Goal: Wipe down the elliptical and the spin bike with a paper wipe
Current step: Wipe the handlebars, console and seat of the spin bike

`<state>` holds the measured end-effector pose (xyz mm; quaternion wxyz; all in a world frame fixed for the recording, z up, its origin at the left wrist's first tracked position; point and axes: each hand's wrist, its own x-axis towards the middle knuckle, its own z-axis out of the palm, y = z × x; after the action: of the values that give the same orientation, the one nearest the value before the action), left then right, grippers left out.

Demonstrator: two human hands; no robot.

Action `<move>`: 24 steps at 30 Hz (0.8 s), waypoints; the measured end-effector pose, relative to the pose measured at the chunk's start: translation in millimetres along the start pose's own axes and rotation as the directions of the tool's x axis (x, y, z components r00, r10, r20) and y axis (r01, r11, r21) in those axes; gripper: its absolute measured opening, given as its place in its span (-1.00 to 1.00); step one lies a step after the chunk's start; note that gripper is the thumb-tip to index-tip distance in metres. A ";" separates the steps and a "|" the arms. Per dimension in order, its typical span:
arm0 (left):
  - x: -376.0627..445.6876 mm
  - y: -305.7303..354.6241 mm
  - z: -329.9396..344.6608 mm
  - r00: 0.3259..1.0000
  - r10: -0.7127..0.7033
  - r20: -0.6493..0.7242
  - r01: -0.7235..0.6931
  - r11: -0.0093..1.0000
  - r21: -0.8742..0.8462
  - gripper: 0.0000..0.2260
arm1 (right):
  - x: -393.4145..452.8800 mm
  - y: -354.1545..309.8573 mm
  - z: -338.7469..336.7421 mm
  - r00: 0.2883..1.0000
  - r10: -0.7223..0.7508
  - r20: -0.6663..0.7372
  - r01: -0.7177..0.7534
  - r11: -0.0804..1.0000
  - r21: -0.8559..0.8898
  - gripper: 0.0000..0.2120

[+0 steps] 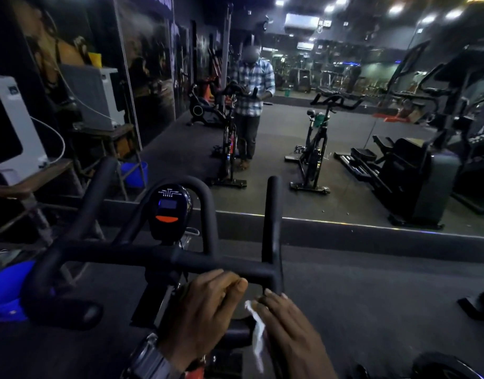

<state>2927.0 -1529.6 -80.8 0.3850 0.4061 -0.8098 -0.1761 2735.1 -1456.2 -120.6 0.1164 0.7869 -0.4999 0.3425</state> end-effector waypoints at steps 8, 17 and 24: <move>0.2 -1.5 -6.3 0.989 0.011 -0.147 -0.060 0.942 -0.330 -0.36 | 17.3 -50.4 40.3 0.997 -0.072 0.008 0.072 0.997 -0.034 -0.69; 1.1 -6.9 -3.4 0.989 -0.094 -0.112 0.034 0.895 -0.446 -0.33 | 77.2 -75.2 33.2 0.840 0.132 0.526 -0.125 0.991 -0.049 -0.66; -2.6 -6.6 -0.5 0.985 -0.152 -0.084 0.097 0.884 -0.458 -0.31 | 5.5 -21.2 19.8 0.995 -0.078 0.064 0.088 0.982 -0.164 -0.73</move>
<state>2931.9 -1531.5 -85.6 0.5037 0.3664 -0.6947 -0.3597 2763.3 -1460.4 -128.3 0.1817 0.8041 -0.4966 0.2717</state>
